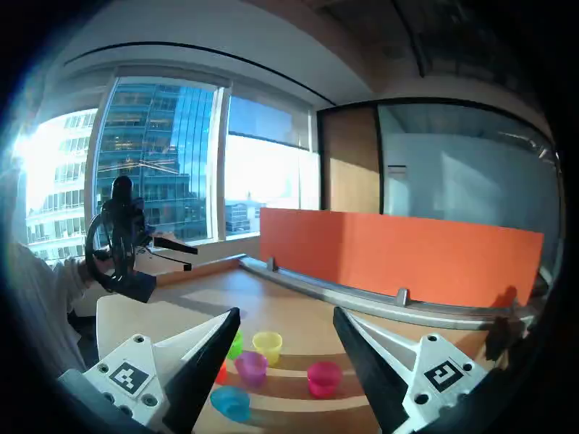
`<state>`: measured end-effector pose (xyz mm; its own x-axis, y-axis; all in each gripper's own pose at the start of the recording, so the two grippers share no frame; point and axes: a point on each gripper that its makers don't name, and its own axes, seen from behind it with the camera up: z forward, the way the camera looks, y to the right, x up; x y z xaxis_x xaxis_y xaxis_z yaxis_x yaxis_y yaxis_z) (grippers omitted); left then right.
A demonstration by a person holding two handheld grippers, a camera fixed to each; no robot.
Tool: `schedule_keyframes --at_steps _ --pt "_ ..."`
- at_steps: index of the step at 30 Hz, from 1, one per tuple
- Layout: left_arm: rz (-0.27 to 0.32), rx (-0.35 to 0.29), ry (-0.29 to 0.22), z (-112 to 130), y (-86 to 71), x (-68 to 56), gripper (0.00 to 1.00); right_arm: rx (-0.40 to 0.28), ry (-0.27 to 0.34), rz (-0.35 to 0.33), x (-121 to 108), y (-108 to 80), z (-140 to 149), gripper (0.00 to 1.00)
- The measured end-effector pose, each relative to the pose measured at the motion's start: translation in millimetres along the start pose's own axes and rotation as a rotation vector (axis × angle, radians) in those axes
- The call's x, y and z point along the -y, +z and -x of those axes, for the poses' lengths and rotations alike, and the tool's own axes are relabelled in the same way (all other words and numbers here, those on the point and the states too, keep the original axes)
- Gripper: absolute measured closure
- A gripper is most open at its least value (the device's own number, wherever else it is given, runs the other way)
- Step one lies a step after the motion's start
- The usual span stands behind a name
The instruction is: Pour water
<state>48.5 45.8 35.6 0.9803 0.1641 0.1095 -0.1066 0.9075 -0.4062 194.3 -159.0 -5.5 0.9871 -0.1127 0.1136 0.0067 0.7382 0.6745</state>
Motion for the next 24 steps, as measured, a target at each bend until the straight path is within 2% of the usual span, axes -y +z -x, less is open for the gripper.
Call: schedule_keyframes --at_steps 6,14,20,24 --pt "0.027 0.057 0.024 16.9 8.7 -3.8 0.00 0.045 -0.004 -0.061 9.4 5.0 14.2 0.01" --pt "0.083 0.124 0.053 37.2 16.4 -12.3 0.00 0.120 -0.059 -0.156 30.0 6.7 35.4 0.01" --pt "0.122 0.185 0.045 57.5 21.1 -18.2 0.00 0.173 -0.082 -0.221 46.0 8.4 50.9 0.01" --pt "0.137 0.217 0.044 70.9 24.2 -19.5 0.00 0.204 -0.084 -0.242 49.4 11.4 61.7 0.01"
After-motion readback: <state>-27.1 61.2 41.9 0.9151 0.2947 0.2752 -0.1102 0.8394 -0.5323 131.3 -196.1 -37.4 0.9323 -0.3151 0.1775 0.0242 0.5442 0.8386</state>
